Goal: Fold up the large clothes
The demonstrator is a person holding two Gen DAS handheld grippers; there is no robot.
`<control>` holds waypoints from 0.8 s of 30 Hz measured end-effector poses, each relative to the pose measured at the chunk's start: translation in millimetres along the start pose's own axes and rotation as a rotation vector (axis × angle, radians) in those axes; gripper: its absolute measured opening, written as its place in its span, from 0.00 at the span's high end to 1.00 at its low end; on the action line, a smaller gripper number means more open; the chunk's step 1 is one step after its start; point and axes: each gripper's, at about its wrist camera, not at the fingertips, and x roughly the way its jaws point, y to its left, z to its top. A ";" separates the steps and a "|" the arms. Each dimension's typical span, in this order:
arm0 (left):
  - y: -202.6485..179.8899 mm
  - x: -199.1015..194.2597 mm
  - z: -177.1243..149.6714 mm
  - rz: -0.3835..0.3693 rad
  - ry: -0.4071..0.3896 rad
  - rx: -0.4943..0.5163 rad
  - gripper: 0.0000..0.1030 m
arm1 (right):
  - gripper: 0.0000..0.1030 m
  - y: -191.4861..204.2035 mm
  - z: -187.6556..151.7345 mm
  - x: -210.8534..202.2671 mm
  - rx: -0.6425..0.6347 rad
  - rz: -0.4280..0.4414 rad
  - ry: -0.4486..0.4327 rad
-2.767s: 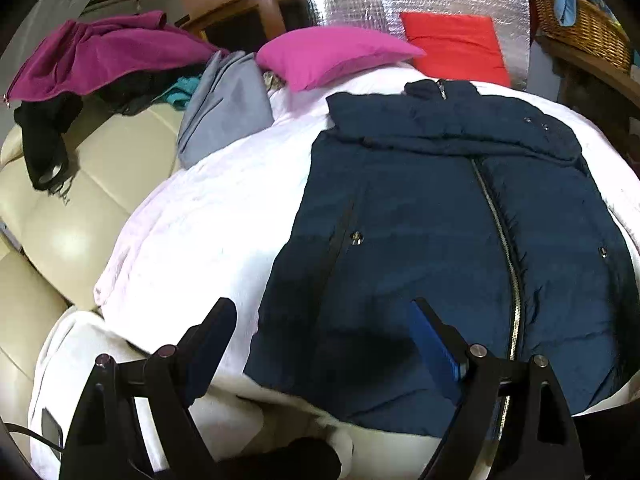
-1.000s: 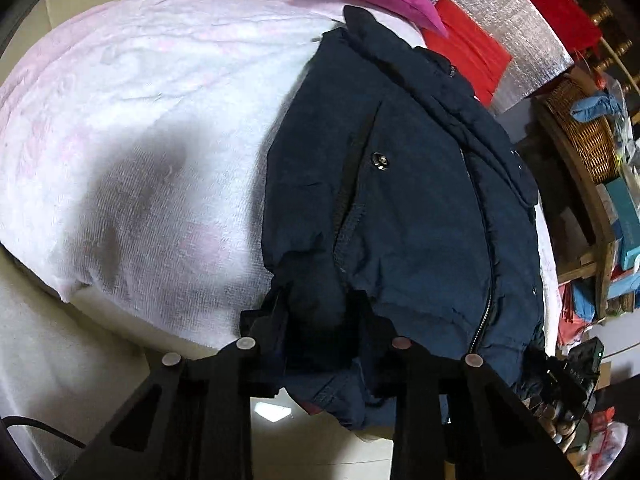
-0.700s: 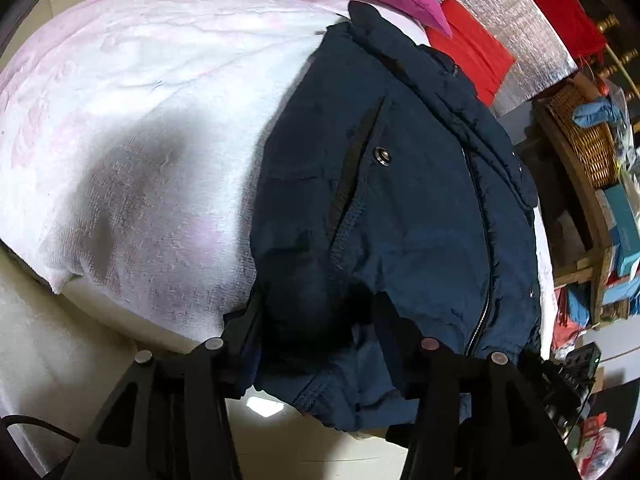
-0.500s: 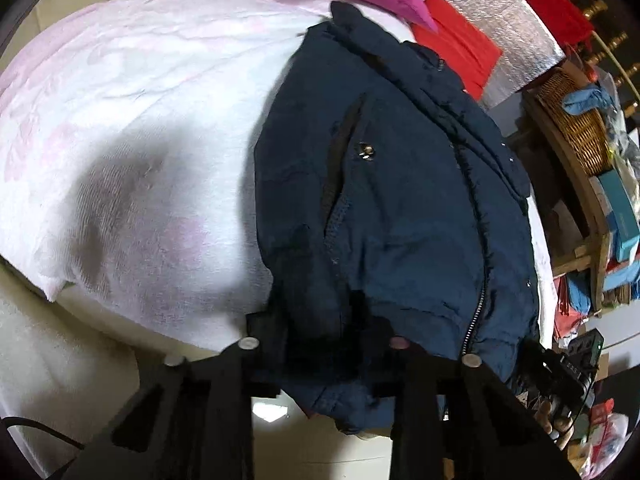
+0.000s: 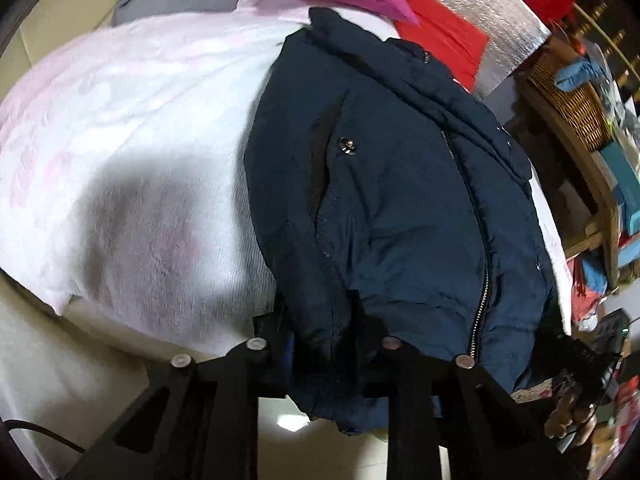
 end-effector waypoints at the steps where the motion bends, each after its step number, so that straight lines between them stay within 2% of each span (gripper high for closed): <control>1: 0.4 -1.5 -0.9 -0.004 -0.006 -0.003 0.81 | 0.90 7.0 -1.1 -4.5 -0.036 -0.010 -0.022; 4: 3.6 -10.4 -3.5 -0.024 -0.026 -0.021 0.83 | 0.92 21.0 -5.2 -17.4 -0.106 -0.037 -0.073; 12: 7.4 -42.1 -16.0 -0.077 -0.046 -0.007 0.83 | 0.92 26.3 -19.2 -46.8 -0.136 -0.020 -0.109; 19: -4.8 -68.6 -35.5 -0.068 -0.057 0.066 0.83 | 0.92 28.2 -32.1 -72.4 -0.128 0.010 -0.100; 24: -16.7 -98.4 -47.4 -0.084 -0.086 0.119 0.84 | 0.93 30.4 -44.0 -110.5 -0.167 0.059 -0.116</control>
